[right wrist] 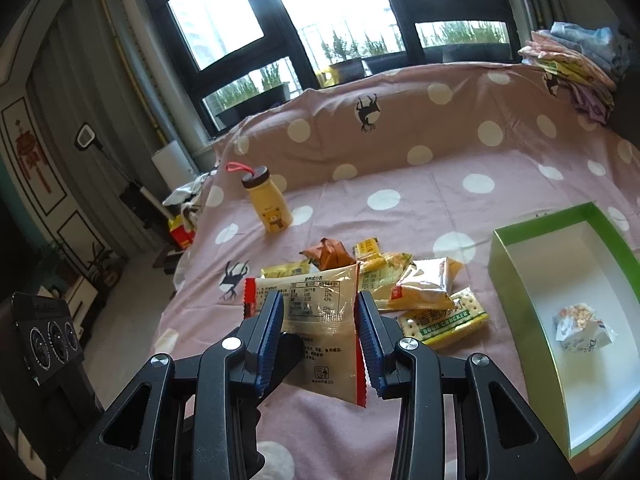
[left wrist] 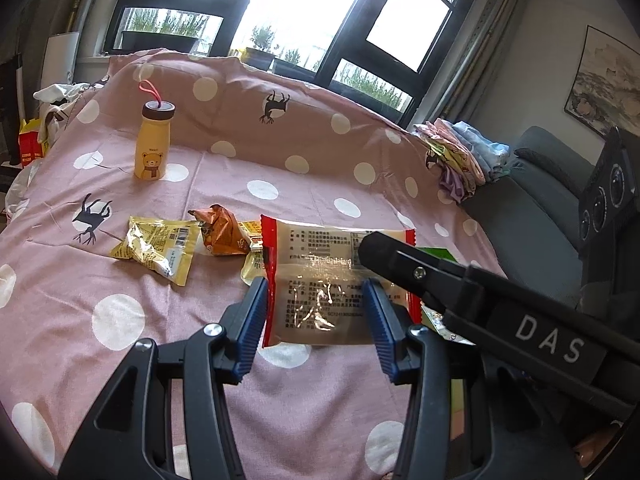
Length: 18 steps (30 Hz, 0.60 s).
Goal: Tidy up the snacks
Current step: 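Lift the biscuit packet and carry it with the right tool over the box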
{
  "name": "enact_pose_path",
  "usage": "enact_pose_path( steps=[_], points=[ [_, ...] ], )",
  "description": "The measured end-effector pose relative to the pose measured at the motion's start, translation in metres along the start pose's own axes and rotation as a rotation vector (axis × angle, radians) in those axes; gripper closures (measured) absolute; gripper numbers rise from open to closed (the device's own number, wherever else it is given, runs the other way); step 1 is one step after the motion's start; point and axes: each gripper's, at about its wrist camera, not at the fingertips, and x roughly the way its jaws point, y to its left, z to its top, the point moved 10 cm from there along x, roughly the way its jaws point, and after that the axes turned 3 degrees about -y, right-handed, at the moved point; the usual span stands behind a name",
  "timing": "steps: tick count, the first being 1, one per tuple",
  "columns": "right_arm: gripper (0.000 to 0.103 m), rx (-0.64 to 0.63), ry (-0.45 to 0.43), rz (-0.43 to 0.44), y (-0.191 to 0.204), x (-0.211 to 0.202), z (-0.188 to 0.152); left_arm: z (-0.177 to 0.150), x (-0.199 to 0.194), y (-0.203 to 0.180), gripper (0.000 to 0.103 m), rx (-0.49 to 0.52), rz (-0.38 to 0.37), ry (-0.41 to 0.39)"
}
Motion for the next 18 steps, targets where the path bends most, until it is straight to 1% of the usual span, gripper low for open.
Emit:
enact_pose_path(
  steps=[4,8,13,18],
  points=[
    [0.063,0.015,-0.015,-0.011,-0.012,-0.005,0.005,0.001,0.006,-0.012,0.055,0.015,-0.018,0.011],
    [0.063,0.036,-0.03,-0.019,-0.025,-0.01,0.009,0.004,0.012,-0.025,0.055,0.06,-0.018,0.004],
    [0.063,0.07,-0.054,-0.039,-0.044,-0.017,0.015,0.004,0.023,-0.043,0.055,0.089,-0.047,0.021],
    [0.063,0.111,-0.092,-0.058,-0.065,-0.029,0.022,0.006,0.033,-0.066,0.055,0.137,-0.077,0.018]
  ],
)
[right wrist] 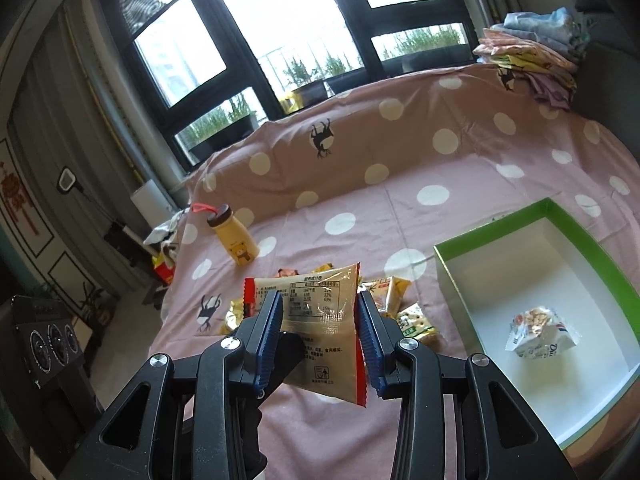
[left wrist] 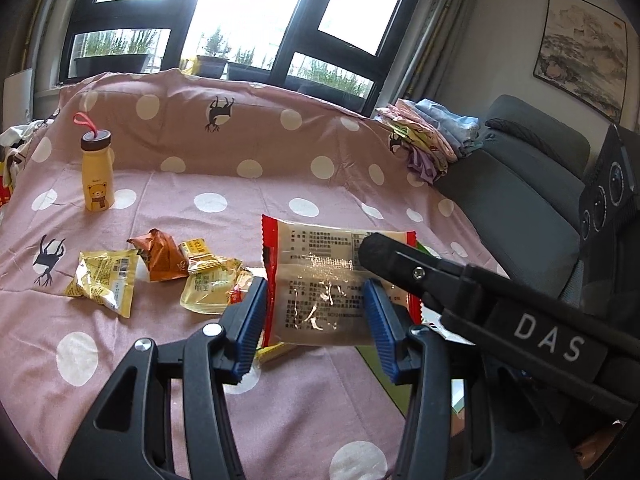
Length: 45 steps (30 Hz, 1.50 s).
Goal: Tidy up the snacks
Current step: 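Lift the biscuit packet and carry it with the right tool over the box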
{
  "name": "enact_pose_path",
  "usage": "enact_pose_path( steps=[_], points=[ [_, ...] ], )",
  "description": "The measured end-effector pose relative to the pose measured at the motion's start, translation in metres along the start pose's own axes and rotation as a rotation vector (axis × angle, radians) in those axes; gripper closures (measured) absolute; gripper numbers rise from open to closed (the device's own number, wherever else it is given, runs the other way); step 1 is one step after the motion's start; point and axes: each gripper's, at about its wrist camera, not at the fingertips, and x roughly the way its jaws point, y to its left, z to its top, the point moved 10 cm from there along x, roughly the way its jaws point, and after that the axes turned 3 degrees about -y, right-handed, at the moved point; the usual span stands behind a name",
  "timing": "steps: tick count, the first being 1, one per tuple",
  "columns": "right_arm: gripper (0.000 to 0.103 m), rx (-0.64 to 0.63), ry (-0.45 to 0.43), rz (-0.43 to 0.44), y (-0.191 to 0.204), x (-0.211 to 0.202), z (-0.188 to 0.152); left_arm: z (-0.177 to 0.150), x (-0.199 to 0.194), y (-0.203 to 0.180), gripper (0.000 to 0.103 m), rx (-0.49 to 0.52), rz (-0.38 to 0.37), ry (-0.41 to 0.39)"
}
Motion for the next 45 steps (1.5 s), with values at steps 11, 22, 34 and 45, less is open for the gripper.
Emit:
enact_pose_path(
  steps=[11,22,34,45],
  points=[
    [0.063,0.106,-0.06,-0.07,-0.053,-0.018,0.015,0.0,0.032,-0.047,0.055,0.085,-0.082,0.055],
    [0.063,0.189,-0.069,-0.12,-0.095,-0.026,0.017,-0.009,0.055,-0.072,0.055,0.135,-0.116,0.101],
    [0.063,0.232,-0.071,-0.164,-0.122,-0.033,0.015,-0.018,0.07,-0.093,0.055,0.16,-0.137,0.14],
    [0.062,0.286,-0.063,-0.207,-0.149,-0.035,0.011,-0.029,0.089,-0.113,0.055,0.194,-0.142,0.18]
  ],
)
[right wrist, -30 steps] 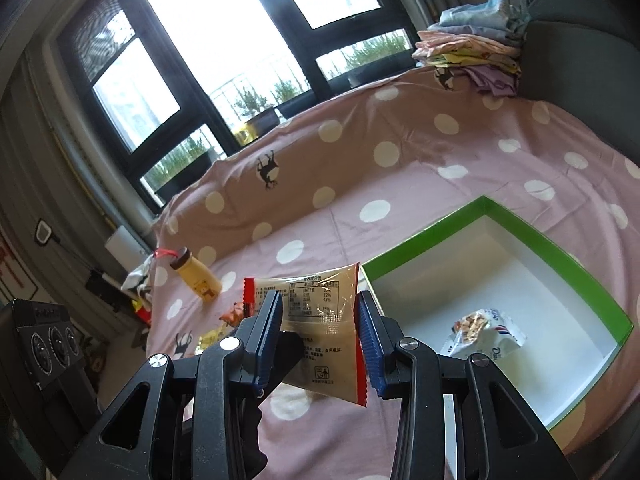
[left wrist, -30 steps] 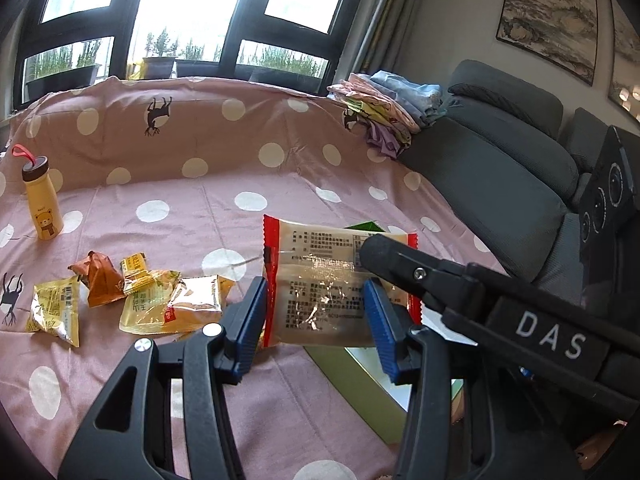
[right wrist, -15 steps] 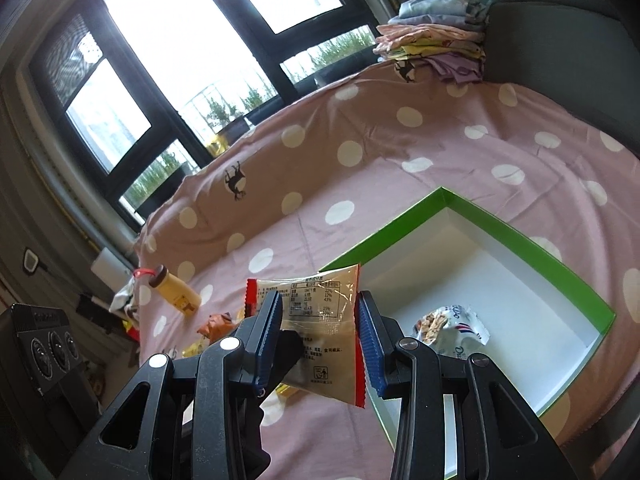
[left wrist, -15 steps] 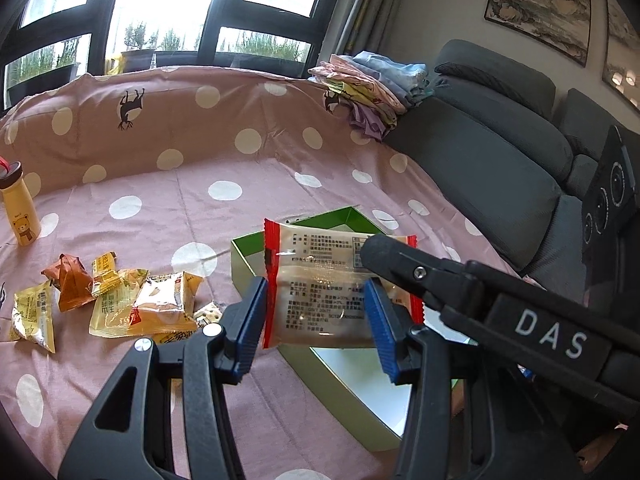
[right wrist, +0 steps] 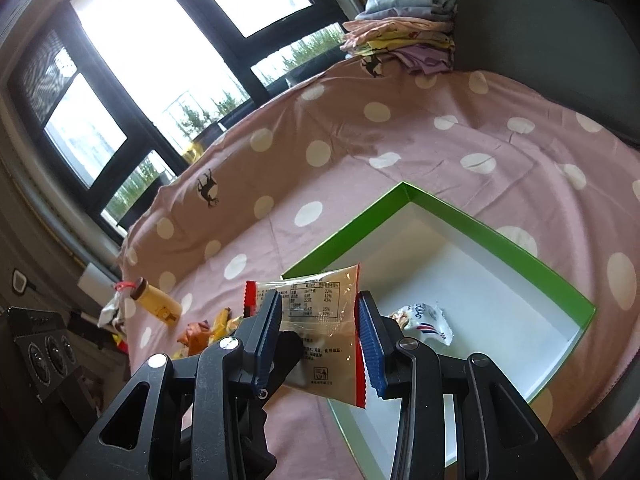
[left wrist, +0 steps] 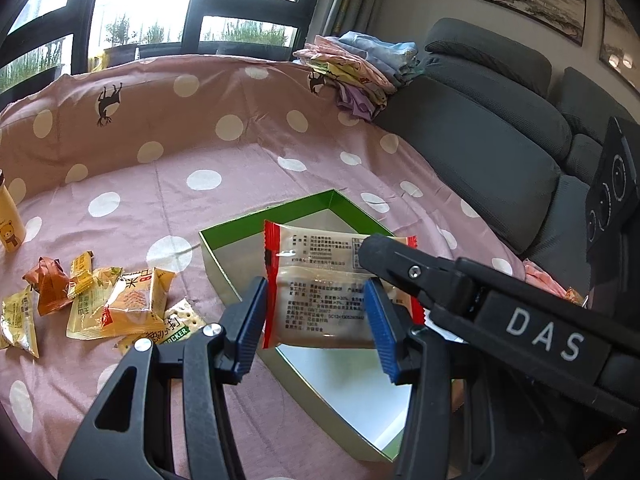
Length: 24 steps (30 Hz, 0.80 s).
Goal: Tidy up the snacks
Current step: 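Lift the biscuit packet and carry it with the right tool over the box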
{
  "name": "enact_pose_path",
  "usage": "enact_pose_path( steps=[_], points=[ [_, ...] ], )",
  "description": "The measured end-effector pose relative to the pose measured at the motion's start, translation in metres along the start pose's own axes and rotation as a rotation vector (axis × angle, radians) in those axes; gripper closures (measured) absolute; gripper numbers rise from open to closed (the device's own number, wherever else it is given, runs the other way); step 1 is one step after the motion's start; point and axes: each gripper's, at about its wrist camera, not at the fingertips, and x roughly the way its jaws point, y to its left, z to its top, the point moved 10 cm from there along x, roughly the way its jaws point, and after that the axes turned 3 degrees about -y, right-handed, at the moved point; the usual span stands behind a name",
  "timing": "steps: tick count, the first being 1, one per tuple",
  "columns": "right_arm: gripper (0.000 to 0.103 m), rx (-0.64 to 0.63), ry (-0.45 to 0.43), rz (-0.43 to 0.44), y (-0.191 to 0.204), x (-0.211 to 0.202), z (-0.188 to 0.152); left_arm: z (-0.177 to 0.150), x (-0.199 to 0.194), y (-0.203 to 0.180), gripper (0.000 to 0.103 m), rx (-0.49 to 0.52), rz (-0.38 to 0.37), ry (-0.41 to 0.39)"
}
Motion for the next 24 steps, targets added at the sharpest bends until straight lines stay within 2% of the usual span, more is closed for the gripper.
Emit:
enact_pose_path(
  steps=[15,24],
  points=[
    [0.062,0.025,0.02,-0.059,-0.022,0.005,0.001,-0.007,0.018,-0.007,0.055,-0.028,-0.035,0.046],
    [0.062,0.036,0.048,-0.072,-0.027,0.013,-0.002,-0.013,0.028,-0.005,0.055,-0.038,-0.029,0.079]
  ],
)
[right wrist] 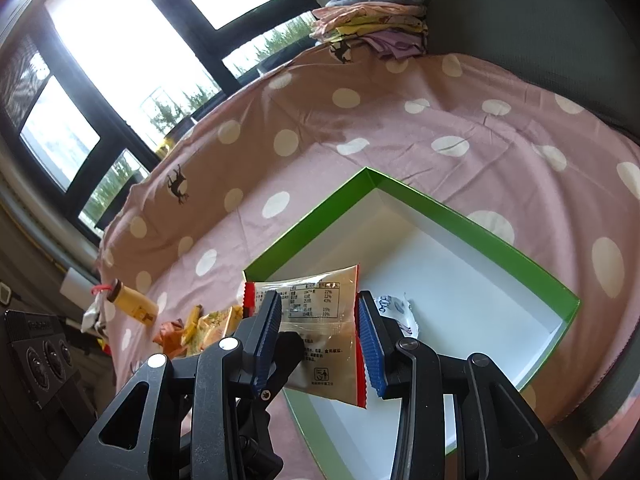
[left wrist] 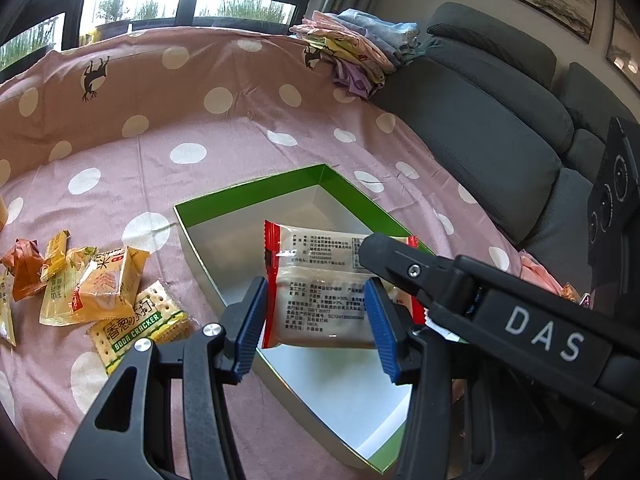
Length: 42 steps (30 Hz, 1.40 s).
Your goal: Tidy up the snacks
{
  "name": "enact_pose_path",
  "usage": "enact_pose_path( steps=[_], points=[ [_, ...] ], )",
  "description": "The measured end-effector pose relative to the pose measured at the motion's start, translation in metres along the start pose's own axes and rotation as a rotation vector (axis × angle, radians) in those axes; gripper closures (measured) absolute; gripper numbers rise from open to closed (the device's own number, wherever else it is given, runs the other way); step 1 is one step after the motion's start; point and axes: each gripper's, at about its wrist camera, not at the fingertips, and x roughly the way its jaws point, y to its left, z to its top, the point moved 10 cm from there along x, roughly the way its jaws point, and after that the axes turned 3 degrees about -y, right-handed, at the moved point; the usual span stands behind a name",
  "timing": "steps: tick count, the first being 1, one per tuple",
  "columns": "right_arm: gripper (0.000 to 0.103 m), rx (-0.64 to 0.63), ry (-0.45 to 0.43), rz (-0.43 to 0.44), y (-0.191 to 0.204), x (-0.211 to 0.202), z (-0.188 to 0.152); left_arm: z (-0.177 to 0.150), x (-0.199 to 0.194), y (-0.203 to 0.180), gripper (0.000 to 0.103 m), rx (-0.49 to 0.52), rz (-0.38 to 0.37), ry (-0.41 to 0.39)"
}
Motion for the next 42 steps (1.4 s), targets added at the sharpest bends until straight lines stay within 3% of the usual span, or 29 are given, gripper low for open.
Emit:
enact_pose_path(
  steps=[42],
  points=[
    [0.062,0.095,0.139,-0.068,-0.041,0.047,-0.018,-0.024,0.059,0.009,0.054,-0.013,0.025,0.163]
  ],
)
